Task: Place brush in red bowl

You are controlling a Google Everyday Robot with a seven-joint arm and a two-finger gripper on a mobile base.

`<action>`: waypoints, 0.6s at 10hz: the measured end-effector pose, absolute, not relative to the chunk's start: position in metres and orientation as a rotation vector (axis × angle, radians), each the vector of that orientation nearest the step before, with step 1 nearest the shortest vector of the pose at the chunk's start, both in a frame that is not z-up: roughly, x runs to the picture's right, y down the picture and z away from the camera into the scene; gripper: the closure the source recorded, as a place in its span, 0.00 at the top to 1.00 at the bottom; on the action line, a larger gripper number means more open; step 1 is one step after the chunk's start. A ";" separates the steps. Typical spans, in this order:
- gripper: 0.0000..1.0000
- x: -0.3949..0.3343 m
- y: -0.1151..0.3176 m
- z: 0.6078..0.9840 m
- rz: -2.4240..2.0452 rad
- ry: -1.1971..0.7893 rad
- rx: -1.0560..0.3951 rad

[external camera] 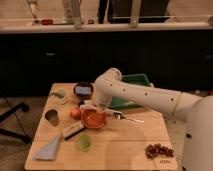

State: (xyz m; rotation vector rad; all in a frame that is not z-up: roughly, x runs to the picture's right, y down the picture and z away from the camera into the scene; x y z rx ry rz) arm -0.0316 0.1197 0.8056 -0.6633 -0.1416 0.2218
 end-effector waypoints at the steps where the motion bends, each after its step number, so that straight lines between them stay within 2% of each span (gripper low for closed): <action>1: 0.00 -0.034 0.120 0.807 0.221 -0.144 -0.668; 6: 0.00 -0.047 0.122 0.814 0.219 -0.150 -0.693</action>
